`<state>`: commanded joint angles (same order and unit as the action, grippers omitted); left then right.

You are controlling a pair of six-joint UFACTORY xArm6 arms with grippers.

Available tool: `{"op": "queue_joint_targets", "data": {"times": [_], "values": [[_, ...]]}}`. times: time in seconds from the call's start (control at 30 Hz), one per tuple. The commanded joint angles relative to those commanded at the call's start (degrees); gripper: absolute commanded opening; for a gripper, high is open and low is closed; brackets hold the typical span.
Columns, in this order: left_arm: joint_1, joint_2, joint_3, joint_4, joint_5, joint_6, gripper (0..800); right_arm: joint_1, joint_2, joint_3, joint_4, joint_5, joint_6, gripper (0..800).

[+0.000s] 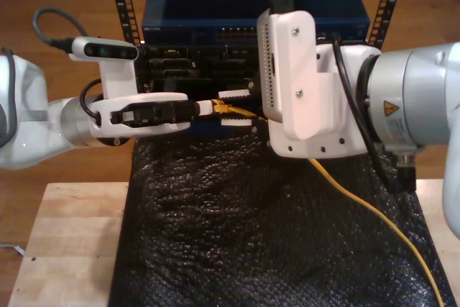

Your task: Grab the cable and plug it in

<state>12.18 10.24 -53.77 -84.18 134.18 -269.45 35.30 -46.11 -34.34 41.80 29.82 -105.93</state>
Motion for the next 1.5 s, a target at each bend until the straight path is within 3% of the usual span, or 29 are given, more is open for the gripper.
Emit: {"op": "queue_joint_targets", "data": {"times": [0.97,1.2,1.33,1.4,1.43,1.5], "values": [[0.0,0.9,0.0,0.4,0.1,-1.8,22,0.5,1.0,0.0,0.0,0.0,0.0,184],[0.0,0.9,0.1,0.4,0.1,-1.9,22,0.5,1.0,0.0,0.1,-0.3,-0.1,55],[-0.1,0.9,0.1,0.4,0.2,-1.9,25,0.5,1.1,0.1,0.1,-0.3,-0.1,24],[0.0,0.9,0.1,0.4,0.4,-1.9,68,0.5,1.1,0.1,0.1,-0.3,0.0,14],[-0.1,0.9,0.1,0.3,0.8,-2.1,153,0.5,1.2,0.1,0.1,-0.3,0.0,12],[-0.1,0.9,0.1,0.3,1.4,-3.3,399,0.5,1.2,0.1,0.3,-0.3,0.0,7]]}}
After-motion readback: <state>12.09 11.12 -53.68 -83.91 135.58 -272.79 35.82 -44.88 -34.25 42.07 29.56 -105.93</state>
